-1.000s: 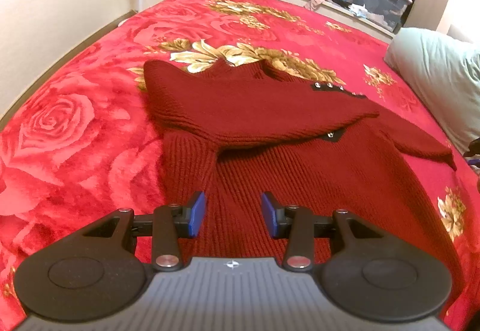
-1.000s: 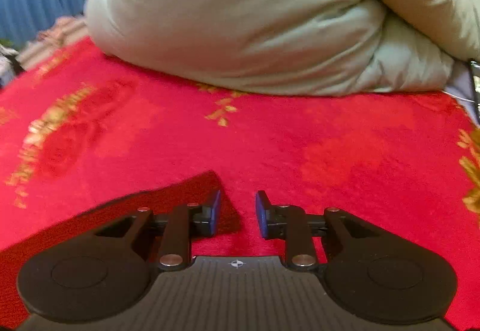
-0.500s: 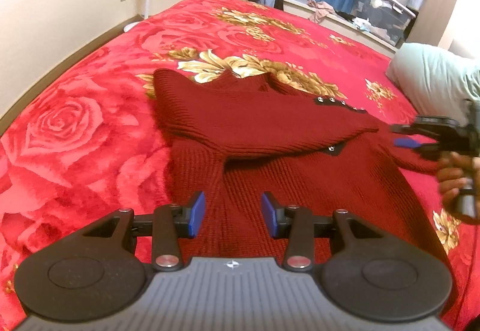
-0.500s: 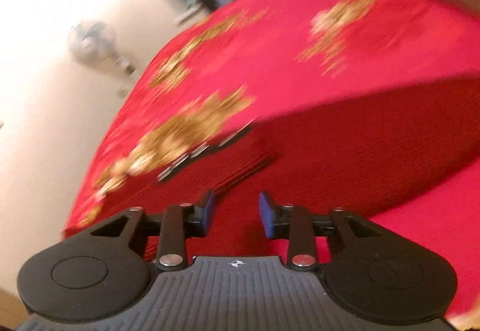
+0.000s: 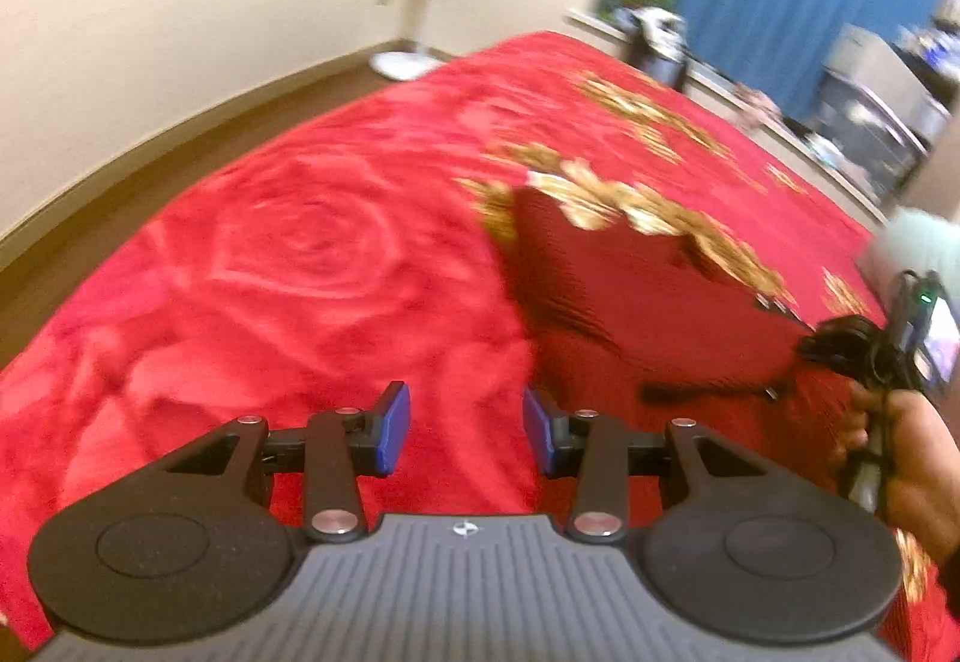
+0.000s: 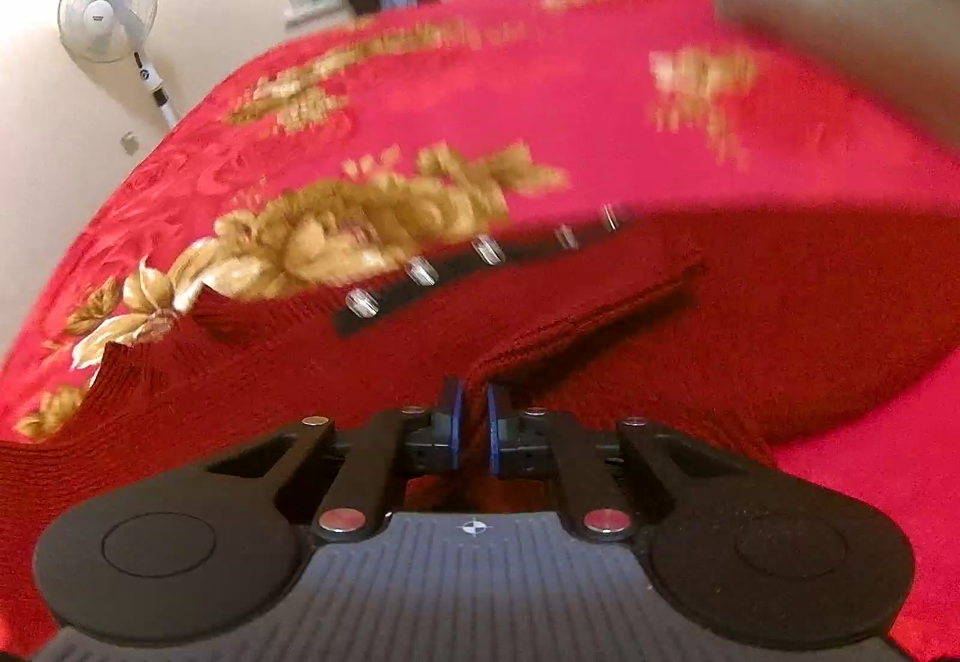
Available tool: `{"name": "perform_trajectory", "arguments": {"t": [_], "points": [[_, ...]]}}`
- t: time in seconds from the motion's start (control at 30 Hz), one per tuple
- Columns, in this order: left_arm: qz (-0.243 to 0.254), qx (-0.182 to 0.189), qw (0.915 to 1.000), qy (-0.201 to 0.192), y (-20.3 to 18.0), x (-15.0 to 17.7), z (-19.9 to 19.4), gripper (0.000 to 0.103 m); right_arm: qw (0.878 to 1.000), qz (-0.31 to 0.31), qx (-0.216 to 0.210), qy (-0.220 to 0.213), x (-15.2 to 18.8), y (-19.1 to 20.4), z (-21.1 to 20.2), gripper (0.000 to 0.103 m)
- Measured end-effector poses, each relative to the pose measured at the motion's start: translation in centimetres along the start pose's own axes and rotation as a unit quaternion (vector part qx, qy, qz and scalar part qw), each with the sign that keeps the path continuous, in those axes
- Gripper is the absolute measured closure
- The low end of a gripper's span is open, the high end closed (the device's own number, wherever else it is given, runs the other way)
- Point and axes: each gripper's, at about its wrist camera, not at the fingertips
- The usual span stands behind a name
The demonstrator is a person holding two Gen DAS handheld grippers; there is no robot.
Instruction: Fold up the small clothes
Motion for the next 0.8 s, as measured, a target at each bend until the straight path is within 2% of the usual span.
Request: {"name": "perform_trajectory", "arguments": {"t": [0.07, 0.13, 0.17, 0.2, 0.23, 0.27, 0.3, 0.33, 0.4, 0.47, 0.57, 0.63, 0.7, 0.8], "points": [[-0.021, -0.024, 0.9995, -0.007, 1.5, -0.4, -0.2, 0.057, 0.999, -0.006, -0.039, -0.026, -0.4, 3.4, -2.0, 0.097], [-0.04, -0.046, 0.9981, -0.011, 3.0, -0.7, -0.3, 0.057, 0.99, 0.008, -0.137, -0.041, -0.9, 7.5, -5.2, 0.097], [-0.054, -0.058, 0.9968, -0.013, 3.9, -0.9, -0.5, 0.057, 0.975, 0.032, -0.219, -0.031, -1.0, 9.2, -6.9, 0.097], [-0.065, -0.065, 0.9956, -0.015, 4.6, -0.9, -0.6, 0.057, 0.946, 0.063, -0.319, 0.004, -1.2, 10.9, -8.4, 0.096], [-0.076, -0.071, 0.9944, -0.016, 5.3, -1.1, -0.8, 0.057, 0.908, 0.091, -0.406, 0.049, -1.3, 12.2, -9.6, 0.095], [-0.087, -0.075, 0.9933, -0.017, 5.9, -1.1, -1.0, 0.057, 0.882, 0.103, -0.454, 0.078, -1.4, 13.2, -10.6, 0.095], [-0.094, -0.074, 0.9927, -0.016, 6.3, -1.1, -1.1, 0.057, 0.869, 0.105, -0.476, 0.087, -1.5, 13.6, -11.7, 0.089], [-0.098, -0.072, 0.9924, -0.015, 6.6, -1.1, -1.2, 0.057, 0.866, 0.1, -0.482, 0.087, -1.8, 13.6, -12.8, 0.076], [-0.101, -0.067, 0.9925, -0.013, 6.9, -1.0, -1.5, 0.057, 0.877, 0.082, -0.467, 0.077, -2.3, 12.2, -14.2, 0.066], [-0.108, -0.053, 0.9927, -0.005, 7.0, -0.9, -1.5, 0.057, 0.891, 0.061, -0.445, 0.068, -2.6, 9.5, -15.0, 0.065], [-0.139, -0.033, 0.9893, 0.025, 7.3, -0.2, -0.6, 0.057, 0.92, -0.003, -0.39, 0.037, -2.5, 3.0, -16.4, 0.065], [-0.171, -0.02, 0.9838, 0.051, 7.8, 0.4, 0.2, 0.057, 0.937, -0.034, -0.345, 0.029, -2.0, -2.3, -17.3, 0.065], [-0.213, -0.007, 0.9745, 0.07, 8.8, 0.9, 1.2, 0.057, 0.953, -0.045, -0.3, 0.029, -1.3, -7.7, -18.3, 0.065], [-0.264, -0.003, 0.9616, 0.073, 10.1, 1.2, 2.7, 0.057, 0.971, -0.05, -0.231, 0.029, -0.5, -16.5, -19.8, 0.062]]}}
Point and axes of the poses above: each gripper's, at about its wrist camera, not at the fingertips, and z roughly the way its jaws point, y to its left, x to its underside, and after that the axes turned 14 degrees about -y, right-handed
